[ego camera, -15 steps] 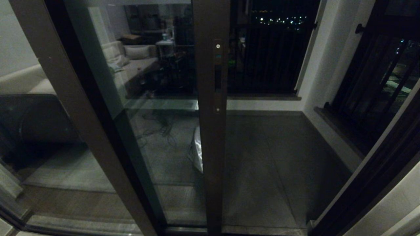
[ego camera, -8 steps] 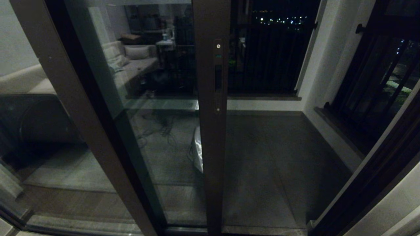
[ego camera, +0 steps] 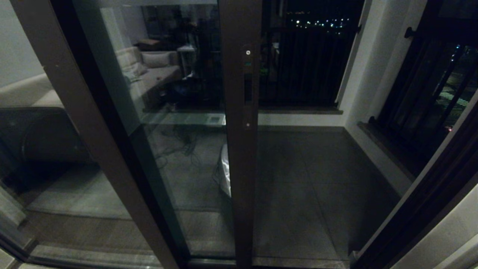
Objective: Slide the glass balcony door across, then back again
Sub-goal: Open the slid door
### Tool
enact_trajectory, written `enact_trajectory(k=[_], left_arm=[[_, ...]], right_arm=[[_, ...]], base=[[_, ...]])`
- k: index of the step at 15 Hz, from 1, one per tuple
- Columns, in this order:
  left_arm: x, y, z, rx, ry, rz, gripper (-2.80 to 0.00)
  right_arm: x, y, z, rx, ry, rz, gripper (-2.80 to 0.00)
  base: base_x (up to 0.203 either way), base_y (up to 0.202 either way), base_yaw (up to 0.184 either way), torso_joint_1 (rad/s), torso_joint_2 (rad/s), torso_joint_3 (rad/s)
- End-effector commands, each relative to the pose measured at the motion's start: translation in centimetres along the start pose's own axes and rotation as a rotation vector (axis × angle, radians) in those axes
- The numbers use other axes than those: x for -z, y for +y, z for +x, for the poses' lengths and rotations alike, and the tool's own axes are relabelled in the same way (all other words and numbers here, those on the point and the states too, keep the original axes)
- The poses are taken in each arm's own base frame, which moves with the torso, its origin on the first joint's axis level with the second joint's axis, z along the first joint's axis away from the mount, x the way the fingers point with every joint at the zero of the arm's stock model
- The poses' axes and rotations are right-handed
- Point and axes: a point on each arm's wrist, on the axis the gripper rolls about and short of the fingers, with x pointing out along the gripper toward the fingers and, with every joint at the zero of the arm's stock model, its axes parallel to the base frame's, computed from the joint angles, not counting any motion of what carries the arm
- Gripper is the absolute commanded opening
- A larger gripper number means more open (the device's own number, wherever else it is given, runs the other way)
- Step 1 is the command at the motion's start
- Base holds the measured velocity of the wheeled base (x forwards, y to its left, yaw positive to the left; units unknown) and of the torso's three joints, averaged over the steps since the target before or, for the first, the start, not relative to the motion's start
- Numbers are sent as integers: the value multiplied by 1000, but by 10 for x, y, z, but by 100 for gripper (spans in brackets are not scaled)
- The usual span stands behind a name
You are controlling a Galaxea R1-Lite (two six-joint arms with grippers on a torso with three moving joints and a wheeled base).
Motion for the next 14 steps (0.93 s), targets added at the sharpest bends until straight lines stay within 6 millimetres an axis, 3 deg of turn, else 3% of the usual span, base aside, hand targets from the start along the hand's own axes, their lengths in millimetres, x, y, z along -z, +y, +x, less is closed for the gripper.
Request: enact_trajectory(k=[1,4,10,14], left_arm=[[-20,17,72,70,101,-52,-280],[-37,2,119,156,123,-125,-280],[-56,-83,209,202,177,-256,-280],[-50,-127,258,216,210,-348,-280]], right_arm=[[0,0,0,0,0,0,-280],[0,0,0,0,0,0,-280],[0,0,0,0,1,0,-280],[0,0,0,0,0,0,-280]], base=[[0,0,0,0,0,0],[0,0,0,0,0,0],[0,0,0,0,0,0],[0,0,0,0,0,0]])
